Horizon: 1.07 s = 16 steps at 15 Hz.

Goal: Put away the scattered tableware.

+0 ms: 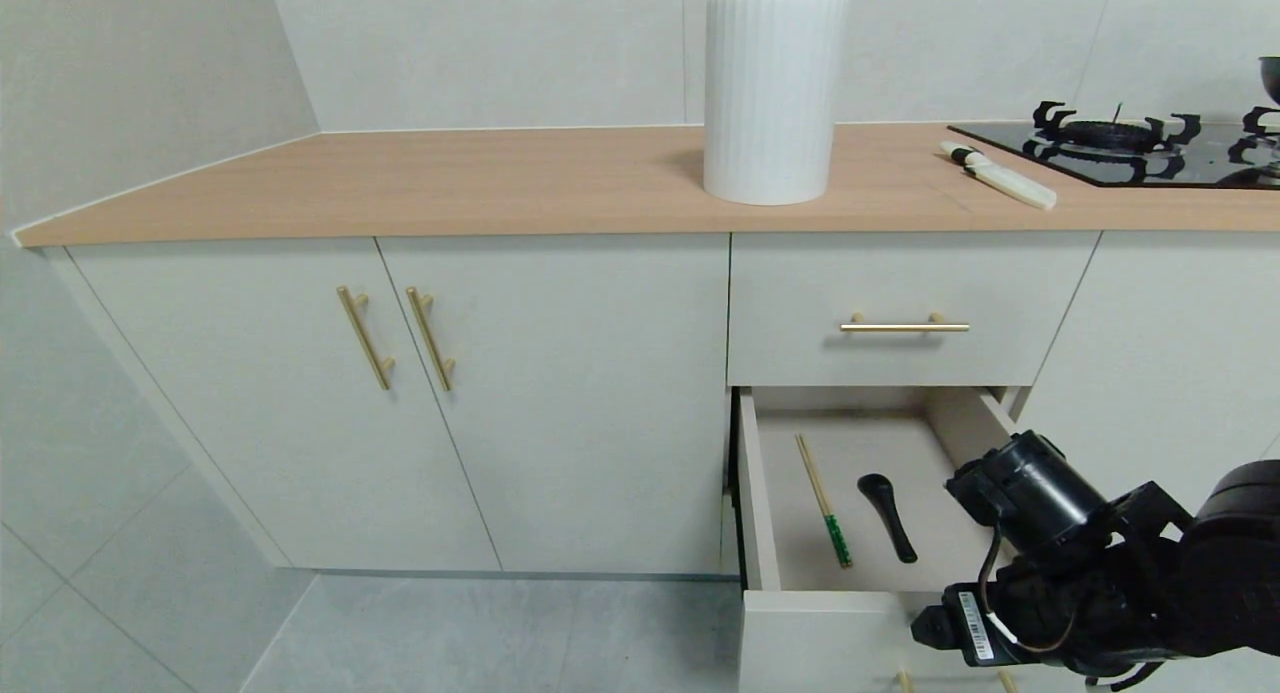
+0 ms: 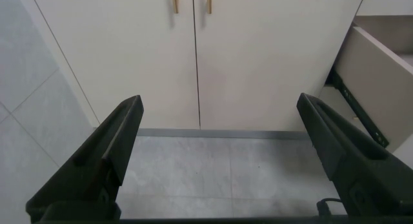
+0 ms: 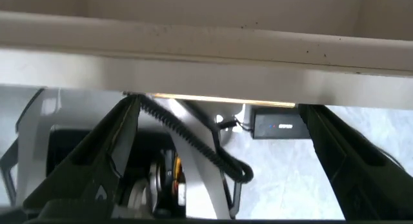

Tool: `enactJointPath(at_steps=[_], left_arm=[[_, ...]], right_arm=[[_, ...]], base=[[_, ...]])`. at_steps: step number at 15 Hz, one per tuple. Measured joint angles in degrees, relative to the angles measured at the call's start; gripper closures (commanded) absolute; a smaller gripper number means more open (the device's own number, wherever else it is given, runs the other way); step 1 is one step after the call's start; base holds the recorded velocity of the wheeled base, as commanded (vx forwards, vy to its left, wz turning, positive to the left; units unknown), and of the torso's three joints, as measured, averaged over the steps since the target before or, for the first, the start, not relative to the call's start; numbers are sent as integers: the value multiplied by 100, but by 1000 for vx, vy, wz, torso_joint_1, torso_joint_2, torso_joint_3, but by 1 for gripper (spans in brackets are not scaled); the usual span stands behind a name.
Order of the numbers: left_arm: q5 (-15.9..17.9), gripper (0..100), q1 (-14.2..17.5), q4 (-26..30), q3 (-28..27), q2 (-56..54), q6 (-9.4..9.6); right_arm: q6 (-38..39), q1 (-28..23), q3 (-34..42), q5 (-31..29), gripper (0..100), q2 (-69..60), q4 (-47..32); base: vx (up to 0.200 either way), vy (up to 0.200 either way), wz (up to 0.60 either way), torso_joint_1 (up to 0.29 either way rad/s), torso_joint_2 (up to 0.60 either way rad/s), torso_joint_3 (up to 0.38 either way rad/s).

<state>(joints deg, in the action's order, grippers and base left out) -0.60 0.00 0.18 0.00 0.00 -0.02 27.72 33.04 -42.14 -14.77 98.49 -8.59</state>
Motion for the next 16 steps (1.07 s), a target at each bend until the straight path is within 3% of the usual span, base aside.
enactJointPath(at_steps=[6, 16], left_arm=[[-2, 0, 0, 0, 0, 0, 0], [-2, 0, 0, -2, 0, 0, -2]], right_arm=[[-184, -252, -138, -52, 0, 339, 848], [-903, -914, -1858, -2, 0, 1552, 946]], base=[[0, 0, 0, 0, 0, 0], [0, 0, 0, 0, 0, 0]])
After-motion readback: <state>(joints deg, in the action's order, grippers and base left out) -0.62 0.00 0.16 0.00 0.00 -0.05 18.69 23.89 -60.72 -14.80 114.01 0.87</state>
